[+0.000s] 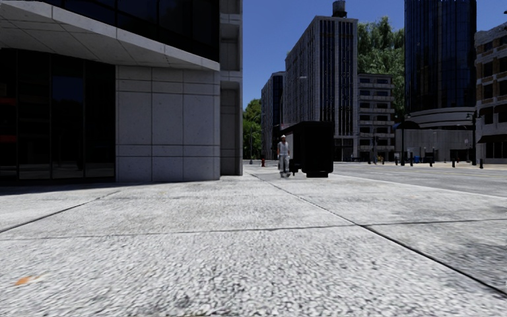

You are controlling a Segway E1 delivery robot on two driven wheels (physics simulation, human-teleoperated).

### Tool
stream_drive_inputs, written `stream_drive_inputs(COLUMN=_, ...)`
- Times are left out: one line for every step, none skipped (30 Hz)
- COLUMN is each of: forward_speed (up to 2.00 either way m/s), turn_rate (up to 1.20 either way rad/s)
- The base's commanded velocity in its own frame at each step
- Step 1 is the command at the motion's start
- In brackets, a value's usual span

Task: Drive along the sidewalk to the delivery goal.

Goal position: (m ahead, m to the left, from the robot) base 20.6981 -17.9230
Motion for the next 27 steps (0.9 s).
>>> stream_drive_inputs(forward_speed=1.96, turn_rate=-0.01)
stream_drive_inputs(forward_speed=1.96, turn_rate=-0.01)
stream_drive_inputs(forward_speed=1.96, turn_rate=-0.01)
stream_drive_inputs(forward_speed=1.96, turn_rate=-0.01)
stream_drive_inputs(forward_speed=1.96, turn_rate=0.0)
stream_drive_inputs(forward_speed=1.96, turn_rate=0.0)
stream_drive_inputs(forward_speed=1.96, turn_rate=0.0)
stream_drive_inputs(forward_speed=1.96, turn_rate=0.0)
stream_drive_inputs(forward_speed=1.96, turn_rate=0.0)
stream_drive_inputs(forward_speed=1.96, turn_rate=0.0)
stream_drive_inputs(forward_speed=1.96, turn_rate=0.0)
stream_drive_inputs(forward_speed=1.96, turn_rate=0.0)
stream_drive_inputs(forward_speed=1.96, turn_rate=0.0)
stream_drive_inputs(forward_speed=1.96, turn_rate=0.0)
stream_drive_inputs(forward_speed=1.96, turn_rate=0.0)
stream_drive_inputs(forward_speed=1.96, turn_rate=0.0)
stream_drive_inputs(forward_speed=1.96, turn_rate=0.0)
stream_drive_inputs(forward_speed=1.96, turn_rate=0.0)
stream_drive_inputs(forward_speed=1.96, turn_rate=0.08)
stream_drive_inputs(forward_speed=1.96, turn_rate=0.89)
stream_drive_inputs(forward_speed=1.96, turn_rate=0.89)
stream_drive_inputs(forward_speed=1.96, turn_rate=1.2)
stream_drive_inputs(forward_speed=1.96, turn_rate=1.2)
stream_drive_inputs(forward_speed=1.96, turn_rate=0.9)
stream_drive_inputs(forward_speed=1.96, turn_rate=0.11)
stream_drive_inputs(forward_speed=1.96, turn_rate=0.01)
stream_drive_inputs(forward_speed=1.96, turn_rate=0.01)
